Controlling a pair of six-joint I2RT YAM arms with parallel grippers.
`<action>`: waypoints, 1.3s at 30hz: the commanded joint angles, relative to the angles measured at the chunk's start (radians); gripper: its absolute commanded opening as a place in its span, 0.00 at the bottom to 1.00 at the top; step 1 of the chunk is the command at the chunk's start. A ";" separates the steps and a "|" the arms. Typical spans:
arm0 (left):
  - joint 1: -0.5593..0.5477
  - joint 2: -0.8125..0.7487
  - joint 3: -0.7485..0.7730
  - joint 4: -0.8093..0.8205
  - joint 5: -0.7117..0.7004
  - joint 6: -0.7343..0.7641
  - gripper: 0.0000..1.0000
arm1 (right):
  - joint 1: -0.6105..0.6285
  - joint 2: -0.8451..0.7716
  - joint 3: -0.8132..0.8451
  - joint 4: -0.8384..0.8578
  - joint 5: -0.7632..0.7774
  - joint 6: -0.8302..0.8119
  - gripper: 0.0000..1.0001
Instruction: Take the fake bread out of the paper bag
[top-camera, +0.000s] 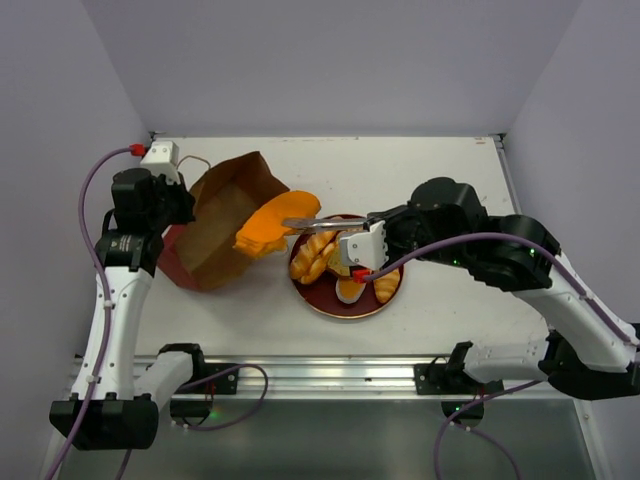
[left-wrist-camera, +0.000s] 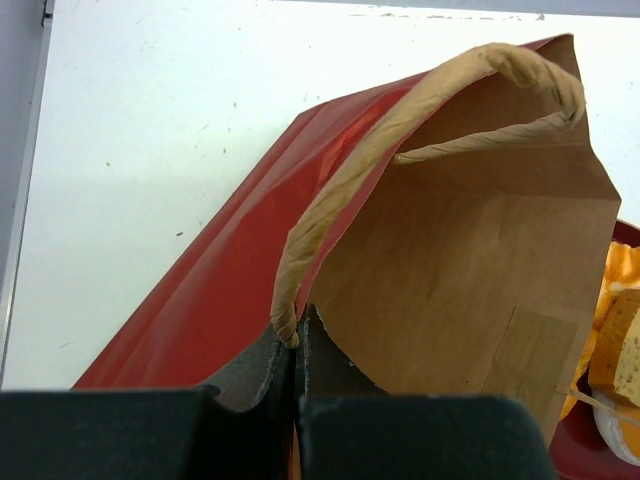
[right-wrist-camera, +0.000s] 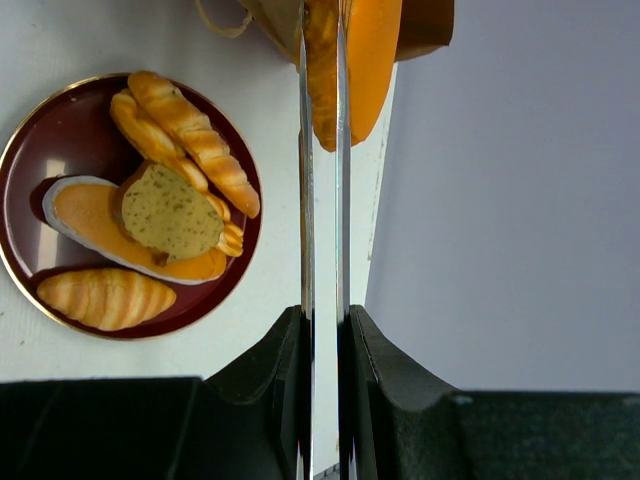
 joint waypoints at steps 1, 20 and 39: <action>0.013 0.008 0.049 -0.008 -0.010 -0.020 0.00 | -0.019 -0.047 -0.028 0.055 0.010 0.028 0.00; 0.019 0.010 0.032 -0.002 -0.015 -0.017 0.00 | -0.180 -0.285 -0.462 0.100 0.150 0.026 0.00; 0.020 -0.012 0.003 0.003 0.016 -0.023 0.00 | -0.188 -0.362 -0.739 0.173 0.247 -0.015 0.02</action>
